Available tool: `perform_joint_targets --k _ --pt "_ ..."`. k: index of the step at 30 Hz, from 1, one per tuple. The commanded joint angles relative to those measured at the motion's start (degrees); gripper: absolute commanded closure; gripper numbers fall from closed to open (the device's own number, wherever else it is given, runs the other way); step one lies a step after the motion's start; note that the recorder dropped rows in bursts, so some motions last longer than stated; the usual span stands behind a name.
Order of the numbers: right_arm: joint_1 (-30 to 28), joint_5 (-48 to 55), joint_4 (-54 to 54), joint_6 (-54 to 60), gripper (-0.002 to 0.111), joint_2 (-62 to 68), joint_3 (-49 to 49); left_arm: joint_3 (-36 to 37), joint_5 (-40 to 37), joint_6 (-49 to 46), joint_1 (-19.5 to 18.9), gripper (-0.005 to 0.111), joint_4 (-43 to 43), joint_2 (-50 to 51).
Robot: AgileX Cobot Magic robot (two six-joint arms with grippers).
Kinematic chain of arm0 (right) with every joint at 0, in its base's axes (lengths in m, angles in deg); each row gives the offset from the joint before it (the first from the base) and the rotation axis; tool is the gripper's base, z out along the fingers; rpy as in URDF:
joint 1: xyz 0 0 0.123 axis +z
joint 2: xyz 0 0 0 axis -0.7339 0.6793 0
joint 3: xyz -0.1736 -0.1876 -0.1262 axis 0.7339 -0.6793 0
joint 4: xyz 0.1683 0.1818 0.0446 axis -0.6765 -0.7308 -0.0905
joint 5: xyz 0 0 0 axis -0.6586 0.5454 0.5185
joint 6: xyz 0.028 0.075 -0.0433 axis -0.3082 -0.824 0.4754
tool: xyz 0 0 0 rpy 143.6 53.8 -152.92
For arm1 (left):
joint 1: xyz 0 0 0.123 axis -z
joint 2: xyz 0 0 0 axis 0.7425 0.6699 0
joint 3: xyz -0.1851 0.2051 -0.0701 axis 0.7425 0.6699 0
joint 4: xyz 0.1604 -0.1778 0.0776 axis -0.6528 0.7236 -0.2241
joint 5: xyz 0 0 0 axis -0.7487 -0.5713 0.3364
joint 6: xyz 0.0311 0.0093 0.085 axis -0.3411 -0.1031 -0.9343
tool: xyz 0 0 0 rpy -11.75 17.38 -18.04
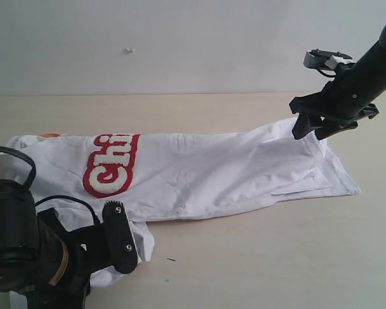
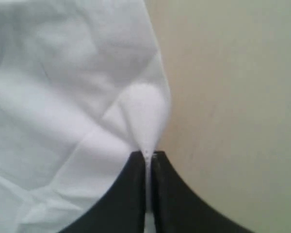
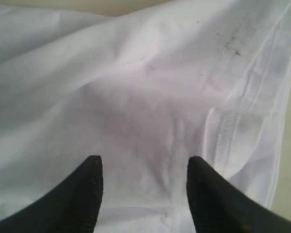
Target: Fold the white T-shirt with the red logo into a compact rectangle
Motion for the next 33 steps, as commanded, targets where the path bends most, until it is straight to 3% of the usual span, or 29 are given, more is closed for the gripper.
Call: perform_joint_targets --k 1,7,14,17,21,24,29,33 --pt "-0.1 0.1 -0.4 0.2 0.056 0.0 0.5 -1.8 -5.7 0.1 1.3 0.107 -2.5 -3.2" --pt "-0.1 0.1 -0.4 0.2 0.056 0.0 0.5 -6.1 -2.2 -7.0 -1.2 0.107 -3.3 -8.8" --pt "-0.1 0.0 -0.4 0.2 0.058 0.0 0.5 -9.6 0.8 -20.9 -11.0 0.107 -3.4 -9.8" --pt "-0.1 -0.1 -0.4 0.2 0.058 0.0 0.5 -9.6 6.5 -24.6 -16.2 0.107 -3.4 -9.5" --pt "-0.1 -0.3 -0.4 0.2 0.058 0.0 0.5 -9.6 20.3 -26.7 -20.7 0.107 -3.3 -9.3" --pt "-0.1 -0.3 -0.4 0.2 0.058 0.0 0.5 -9.9 27.7 -32.0 -21.8 0.107 -3.3 -8.5" --pt "-0.1 -0.3 -0.2 0.4 0.058 0.0 0.5 -12.8 23.2 -32.9 -22.9 0.107 -3.3 -3.2" --pt "-0.1 -0.3 -0.1 0.5 0.058 0.0 0.5 -12.9 22.6 -33.1 -23.1 0.090 -3.3 0.4"
